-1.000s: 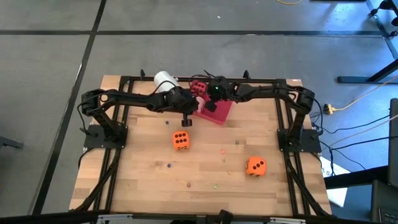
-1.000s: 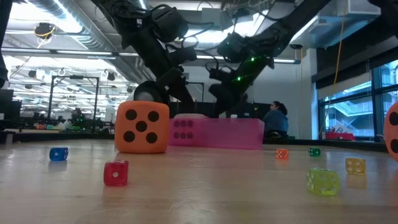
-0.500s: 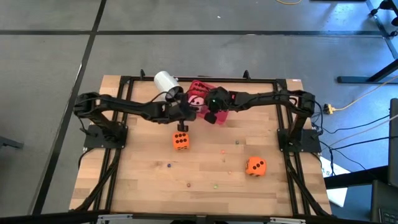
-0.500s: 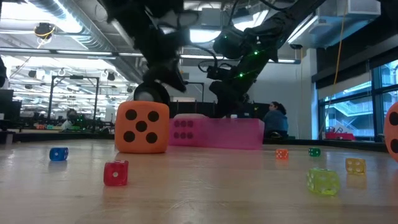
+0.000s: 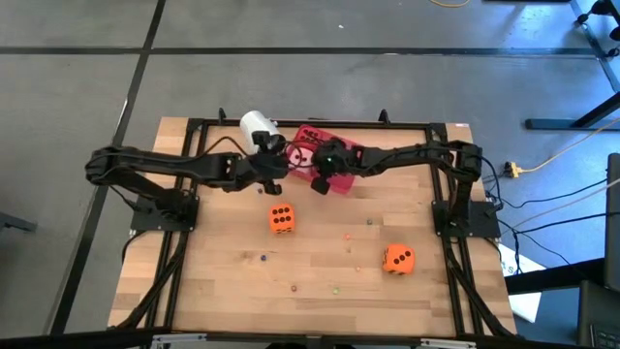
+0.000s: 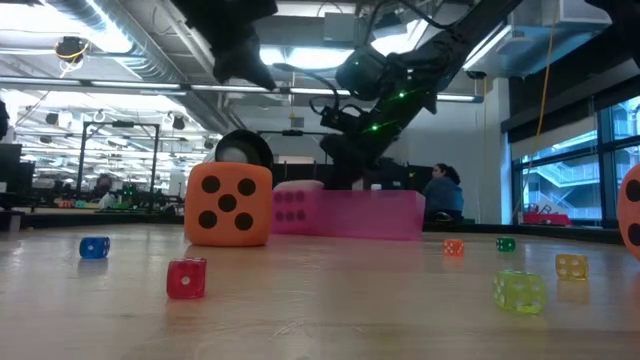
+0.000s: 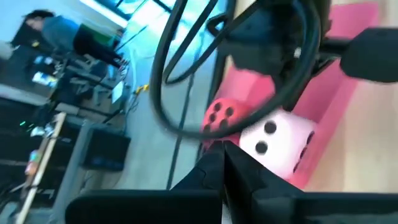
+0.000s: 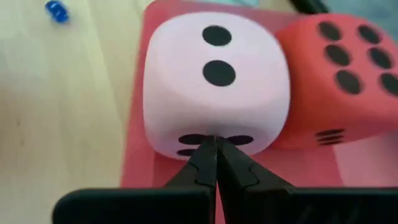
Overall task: Pick & Place Dice
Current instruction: Adjust the big dice
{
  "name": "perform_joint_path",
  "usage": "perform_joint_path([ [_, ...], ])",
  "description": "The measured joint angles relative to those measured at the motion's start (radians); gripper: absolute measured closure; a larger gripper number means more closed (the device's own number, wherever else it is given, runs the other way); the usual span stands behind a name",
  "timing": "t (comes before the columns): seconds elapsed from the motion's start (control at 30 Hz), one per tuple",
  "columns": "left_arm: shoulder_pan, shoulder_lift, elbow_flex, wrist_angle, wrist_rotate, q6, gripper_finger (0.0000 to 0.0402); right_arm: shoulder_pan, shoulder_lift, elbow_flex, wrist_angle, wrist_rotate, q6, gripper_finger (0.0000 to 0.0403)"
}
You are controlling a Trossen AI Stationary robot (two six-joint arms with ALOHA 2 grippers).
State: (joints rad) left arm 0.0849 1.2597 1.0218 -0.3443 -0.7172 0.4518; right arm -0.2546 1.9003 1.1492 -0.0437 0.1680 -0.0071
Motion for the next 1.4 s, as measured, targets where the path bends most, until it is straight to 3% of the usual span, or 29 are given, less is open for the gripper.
perform_joint_path([
  [0.2,0.000,-0.012,0.000,-0.030,-0.050,-0.008,0.0398,-0.003,0.001,0.001,0.068,0.000,-0.001,0.0401],
  [0.6,-0.005,-0.013,0.000,-0.105,-0.047,-0.071,0.0398,0.001,0.001,0.000,-0.118,-0.036,0.023,0.0401],
  [0.8,-0.005,-0.013,0.000,-0.100,-0.048,-0.074,0.0398,-0.025,0.033,0.002,-0.009,-0.065,0.024,0.0401],
  [1.4,-0.005,-0.013,0.000,-0.074,-0.044,-0.076,0.0398,-0.065,0.067,0.000,0.086,-0.079,-0.020,0.0401],
])
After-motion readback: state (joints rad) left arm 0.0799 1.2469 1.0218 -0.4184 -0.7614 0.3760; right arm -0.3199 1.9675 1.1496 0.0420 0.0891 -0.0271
